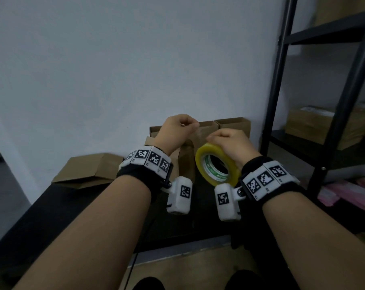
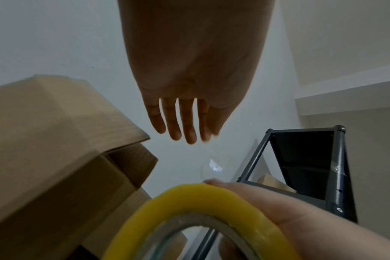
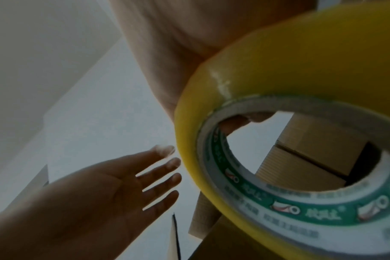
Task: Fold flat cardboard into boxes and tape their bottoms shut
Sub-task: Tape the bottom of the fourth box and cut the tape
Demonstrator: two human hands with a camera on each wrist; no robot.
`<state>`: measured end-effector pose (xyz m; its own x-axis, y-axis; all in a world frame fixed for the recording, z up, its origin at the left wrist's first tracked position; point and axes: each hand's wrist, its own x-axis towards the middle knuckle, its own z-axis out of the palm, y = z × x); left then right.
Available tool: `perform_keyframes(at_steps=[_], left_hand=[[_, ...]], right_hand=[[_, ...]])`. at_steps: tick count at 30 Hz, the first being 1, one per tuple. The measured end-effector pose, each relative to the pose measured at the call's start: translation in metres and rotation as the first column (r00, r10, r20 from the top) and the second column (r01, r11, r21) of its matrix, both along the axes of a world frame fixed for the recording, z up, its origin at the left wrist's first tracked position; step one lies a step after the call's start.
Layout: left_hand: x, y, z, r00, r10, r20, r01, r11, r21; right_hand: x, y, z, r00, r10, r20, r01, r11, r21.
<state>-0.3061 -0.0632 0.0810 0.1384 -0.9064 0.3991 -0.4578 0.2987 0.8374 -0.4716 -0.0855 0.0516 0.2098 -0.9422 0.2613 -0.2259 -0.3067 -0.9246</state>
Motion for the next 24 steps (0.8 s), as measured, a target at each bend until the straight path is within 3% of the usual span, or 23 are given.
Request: perform_keyframes(at_steps=[3,5,8,11,16,19,24], left_hand=[[0.019,-0.001,0.003,0.997,0.075,-0.027,-0.076,0.996,-0.050],[0.033,-0.005,0.000,0.983,0.144,0.111,-0.140,0.989,-0.046],[0.048,-0.010,-0.013,0.908,0.201,0.367,-0.215,0.977,-0.004],[0.062,-0.021,-0.029,0.797,0.165,0.581,-0.257,0.963,0.079],[0.072,-0.027,-0.041,0.685,0.138,0.715,-0.350,0.924,0.157],[0.073,-0.021,-0.044,0.714,0.136,0.687,-0.349,0.920,0.180],[0.074,-0.014,-0.051,0.851,0.129,0.508,-0.249,0.952,0.175]], right_hand=[[0.003,-0.002,-0.001,0.997,-0.015,-0.071,0.013,1.000,-0.020],[0.004,-0.004,-0.003,0.996,-0.030,-0.085,0.028,0.999,-0.027],[0.008,-0.005,-0.003,0.995,-0.045,-0.093,0.043,0.999,-0.020],[0.013,-0.006,-0.002,0.995,-0.046,-0.087,0.044,0.999,-0.025],[0.018,-0.007,-0.003,0.992,-0.032,-0.124,0.028,0.999,-0.033],[0.020,-0.010,-0.004,0.989,-0.038,-0.140,0.035,0.999,-0.027],[0.023,-0.012,-0.005,0.991,-0.039,-0.132,0.035,0.999,-0.032]])
